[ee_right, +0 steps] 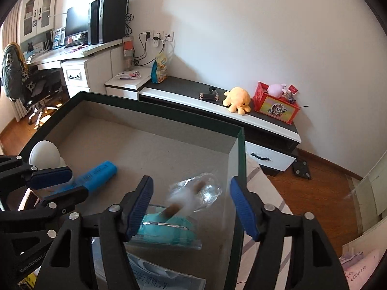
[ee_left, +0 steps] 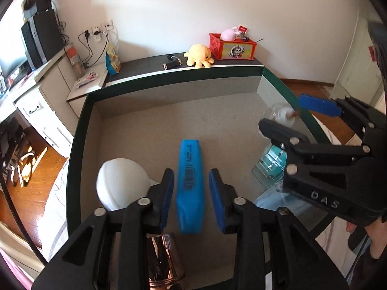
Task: Organize rigid objects
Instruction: 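Lower the blue highlighter and glass jar into the pink box and release, then withdraw both grippers from the box back over the bed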
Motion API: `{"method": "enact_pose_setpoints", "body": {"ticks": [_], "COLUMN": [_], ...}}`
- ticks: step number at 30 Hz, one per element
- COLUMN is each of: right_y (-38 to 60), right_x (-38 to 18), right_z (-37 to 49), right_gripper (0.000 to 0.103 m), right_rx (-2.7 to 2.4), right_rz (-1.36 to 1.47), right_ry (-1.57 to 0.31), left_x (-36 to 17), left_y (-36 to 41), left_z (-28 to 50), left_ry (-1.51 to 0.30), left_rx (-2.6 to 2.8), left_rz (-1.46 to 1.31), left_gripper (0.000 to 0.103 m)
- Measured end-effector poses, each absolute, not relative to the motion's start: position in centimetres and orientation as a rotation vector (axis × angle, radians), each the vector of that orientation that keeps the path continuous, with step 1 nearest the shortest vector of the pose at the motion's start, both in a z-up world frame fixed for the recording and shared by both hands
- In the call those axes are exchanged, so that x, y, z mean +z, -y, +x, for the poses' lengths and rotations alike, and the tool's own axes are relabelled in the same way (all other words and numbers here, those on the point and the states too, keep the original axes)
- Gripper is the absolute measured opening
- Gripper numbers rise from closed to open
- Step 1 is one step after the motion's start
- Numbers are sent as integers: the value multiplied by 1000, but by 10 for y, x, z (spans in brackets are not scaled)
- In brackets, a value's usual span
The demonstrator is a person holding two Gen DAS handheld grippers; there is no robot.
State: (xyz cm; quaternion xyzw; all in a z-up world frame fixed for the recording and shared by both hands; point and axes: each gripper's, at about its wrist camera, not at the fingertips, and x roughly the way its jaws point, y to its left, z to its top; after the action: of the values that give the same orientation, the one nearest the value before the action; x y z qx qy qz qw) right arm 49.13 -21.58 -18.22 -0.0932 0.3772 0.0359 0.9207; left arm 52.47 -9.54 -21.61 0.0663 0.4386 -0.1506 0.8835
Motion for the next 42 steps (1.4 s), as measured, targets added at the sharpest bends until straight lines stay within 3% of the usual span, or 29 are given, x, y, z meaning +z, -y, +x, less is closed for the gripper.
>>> {"method": "enact_pose_setpoints", "body": {"ticks": [1,7,9,11,13,31,42], "right_y": [218,230,231,231,229,173,166], "right_x": [-182,-158,-145,-133,-123,-75,-65], "right_z": [489,454,431,402,371,140,80], "right_gripper": [79,83,85,95,103,103,103], "right_rx": [73,103,118,108,85,90,61], "right_rz": [-183,-91,-63,-42,-29,9,19], "right_ry": [-770,-710,-662,-621,-569,-321,-276], "left_x": [-213,-180,-167,-154,-143,-99,-89], "left_y": [93,77,70,59,47,-8,-8], "left_z": [523,479,454,424,393,173,121], "left_ry": [-908,-756,-685,-622,-556,-299,-253], "left_rx": [-320,-276,-244,-226,-215,-28,-28], "left_rz": [125,133,127,110,92,69,69], "left_gripper": [49,94,96,103,103,103,103]}}
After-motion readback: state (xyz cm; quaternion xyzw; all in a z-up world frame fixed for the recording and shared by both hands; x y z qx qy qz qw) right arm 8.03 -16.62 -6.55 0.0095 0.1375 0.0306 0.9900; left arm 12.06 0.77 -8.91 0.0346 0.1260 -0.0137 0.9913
